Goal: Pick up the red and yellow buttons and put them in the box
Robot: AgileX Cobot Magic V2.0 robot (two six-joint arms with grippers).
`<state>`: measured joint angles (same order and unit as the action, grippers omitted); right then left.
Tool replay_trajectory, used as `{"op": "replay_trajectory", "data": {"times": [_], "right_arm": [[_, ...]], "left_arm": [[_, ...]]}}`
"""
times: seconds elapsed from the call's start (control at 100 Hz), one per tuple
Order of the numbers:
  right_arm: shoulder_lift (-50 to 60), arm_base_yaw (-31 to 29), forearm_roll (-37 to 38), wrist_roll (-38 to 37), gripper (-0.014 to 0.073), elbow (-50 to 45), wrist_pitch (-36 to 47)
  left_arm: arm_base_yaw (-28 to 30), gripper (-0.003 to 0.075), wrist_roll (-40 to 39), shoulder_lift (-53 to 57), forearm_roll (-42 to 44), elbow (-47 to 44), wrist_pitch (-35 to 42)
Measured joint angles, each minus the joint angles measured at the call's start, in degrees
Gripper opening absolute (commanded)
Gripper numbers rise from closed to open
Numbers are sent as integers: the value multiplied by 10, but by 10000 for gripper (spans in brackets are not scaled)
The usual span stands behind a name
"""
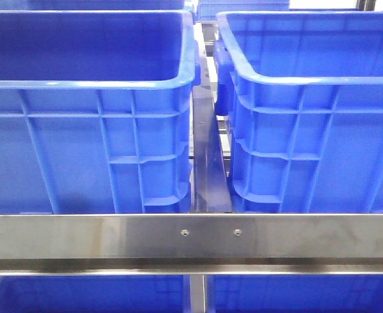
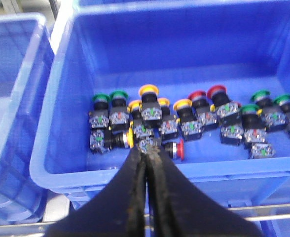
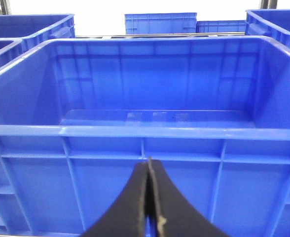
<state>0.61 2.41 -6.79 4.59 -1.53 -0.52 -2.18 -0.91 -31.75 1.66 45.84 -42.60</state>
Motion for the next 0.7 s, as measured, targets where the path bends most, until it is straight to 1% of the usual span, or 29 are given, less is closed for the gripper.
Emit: {"op": "replay_trajectory", "data": {"times": [0.1, 0.26, 0.45, 0.51, 0.55, 0.6, 0.65, 0.7], "right_arm": [[0, 0, 0, 0, -68, 0, 0], [0, 0, 0, 0, -68, 0, 0], [0, 0, 0, 0, -68, 0, 0], [0, 0, 0, 0, -68, 0, 0], [0, 0, 0, 0, -68, 0, 0], [0, 0, 0, 0, -68, 0, 0], [0, 0, 0, 0, -68, 0, 0], [0, 0, 0, 0, -68, 0, 0]], "left_arm": [[0, -19, 1, -50, 0, 29, -4], [0, -19, 2, -107, 0, 45, 6], [0, -18, 3, -142, -6, 45, 13], [0, -6, 3, -146, -17, 45, 13], [0, 24, 3, -149, -20, 45, 13], [0, 83, 3, -151, -27, 45, 13], [0, 164, 3, -153, -31, 45, 14], [0, 272, 3, -154, -33, 45, 14]]}}
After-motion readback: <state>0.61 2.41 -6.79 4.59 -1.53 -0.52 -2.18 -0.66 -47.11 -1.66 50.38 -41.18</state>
